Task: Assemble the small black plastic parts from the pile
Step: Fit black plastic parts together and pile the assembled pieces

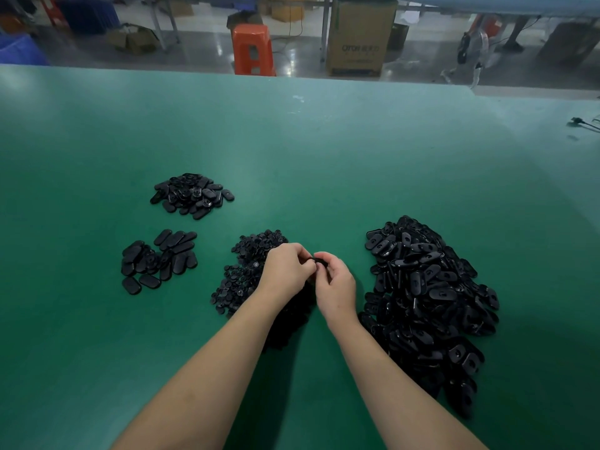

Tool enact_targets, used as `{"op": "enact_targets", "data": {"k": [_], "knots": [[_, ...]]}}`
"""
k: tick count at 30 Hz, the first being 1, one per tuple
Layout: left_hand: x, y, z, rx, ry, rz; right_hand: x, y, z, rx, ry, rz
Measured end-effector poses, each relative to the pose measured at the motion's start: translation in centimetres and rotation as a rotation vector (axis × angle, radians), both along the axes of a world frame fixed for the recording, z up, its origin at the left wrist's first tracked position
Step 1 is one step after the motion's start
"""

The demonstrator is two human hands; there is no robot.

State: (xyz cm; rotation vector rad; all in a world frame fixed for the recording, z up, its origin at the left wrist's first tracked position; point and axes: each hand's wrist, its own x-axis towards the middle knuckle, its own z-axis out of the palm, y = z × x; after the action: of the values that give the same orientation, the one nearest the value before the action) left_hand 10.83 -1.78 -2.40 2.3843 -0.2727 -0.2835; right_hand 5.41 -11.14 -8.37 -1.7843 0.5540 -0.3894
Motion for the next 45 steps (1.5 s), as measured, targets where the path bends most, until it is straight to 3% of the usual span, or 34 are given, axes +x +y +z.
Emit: {"op": "enact_targets", "data": {"k": [24,32,38,45], "knots": [[0.3,1.2,-0.5,0.023,-0.138,-0.094,-0.3,0.1,0.2,0.009,-0.009,0.026],[-0.3,0.4,-0.6,-0.010,-0.105,-0.090,-0.5,0.1,0.7,-0.079,-0.064,-0.019],[-0.5,0.3,-1.0,0.147,-0.314,-0.130,-0.6,0.2,0.7,0.053,-0.028,-0.033],[1.8,4.8,-0.8,0.102,-0.332,0.237,-0.6,0.5,0.6,0.041,-0.038,-0.029]]}}
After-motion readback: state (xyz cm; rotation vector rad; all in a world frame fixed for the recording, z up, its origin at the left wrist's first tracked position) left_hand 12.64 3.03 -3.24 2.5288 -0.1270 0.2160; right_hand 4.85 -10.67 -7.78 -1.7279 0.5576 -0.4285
